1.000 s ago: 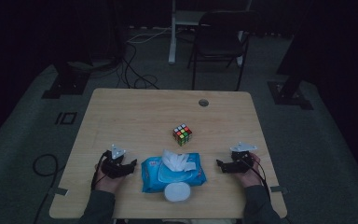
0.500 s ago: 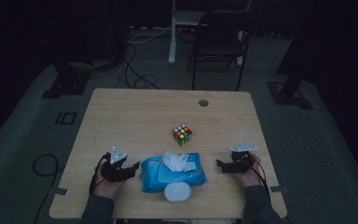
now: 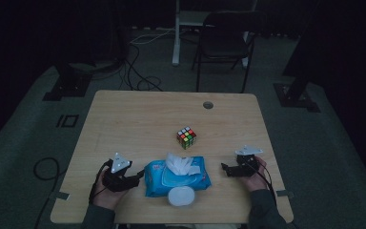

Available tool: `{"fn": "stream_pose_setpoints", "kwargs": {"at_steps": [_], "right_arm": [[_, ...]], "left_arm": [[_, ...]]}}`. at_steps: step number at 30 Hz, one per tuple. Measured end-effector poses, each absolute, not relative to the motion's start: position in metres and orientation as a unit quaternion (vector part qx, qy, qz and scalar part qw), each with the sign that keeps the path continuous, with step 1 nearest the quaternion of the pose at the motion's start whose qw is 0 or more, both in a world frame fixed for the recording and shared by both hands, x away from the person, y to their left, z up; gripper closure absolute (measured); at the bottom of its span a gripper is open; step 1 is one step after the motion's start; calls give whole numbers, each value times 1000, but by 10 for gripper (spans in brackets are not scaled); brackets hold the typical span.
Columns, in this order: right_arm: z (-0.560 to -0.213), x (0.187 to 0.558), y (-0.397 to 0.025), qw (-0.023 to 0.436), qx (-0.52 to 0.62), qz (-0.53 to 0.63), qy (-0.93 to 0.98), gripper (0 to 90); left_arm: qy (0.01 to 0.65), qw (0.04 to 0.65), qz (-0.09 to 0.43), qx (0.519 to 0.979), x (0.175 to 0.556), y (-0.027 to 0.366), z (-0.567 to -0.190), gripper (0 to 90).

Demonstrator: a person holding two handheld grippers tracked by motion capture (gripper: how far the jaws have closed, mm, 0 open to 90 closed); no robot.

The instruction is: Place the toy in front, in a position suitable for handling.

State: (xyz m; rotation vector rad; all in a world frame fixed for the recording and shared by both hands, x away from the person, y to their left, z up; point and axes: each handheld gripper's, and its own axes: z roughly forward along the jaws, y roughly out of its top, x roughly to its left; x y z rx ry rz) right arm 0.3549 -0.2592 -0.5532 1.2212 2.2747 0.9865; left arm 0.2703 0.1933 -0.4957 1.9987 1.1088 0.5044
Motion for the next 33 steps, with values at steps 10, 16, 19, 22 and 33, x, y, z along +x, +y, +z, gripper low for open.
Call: {"fn": "stream_pose_setpoints", "kwargs": {"at_steps": [10,16,19,22,33], "right_arm": [[-553,355,-259,188,434,351,808,120],[-553,355,-259,188,434,351,808,120],[-553,355,-259,188,434,351,808,120],[-553,355,-259,188,434,351,808,120],[-553,355,-259,188,434,351,808,120]], "left_arm": [[414,388,202,799,247,181,-495,380],[408,390,195,802,236,178,-496,382],[398,384,180,814,227,175,-500,397],[389,384,168,820,220,174,-503,402],[372,354,168,842,218,166,-520,590]]}}
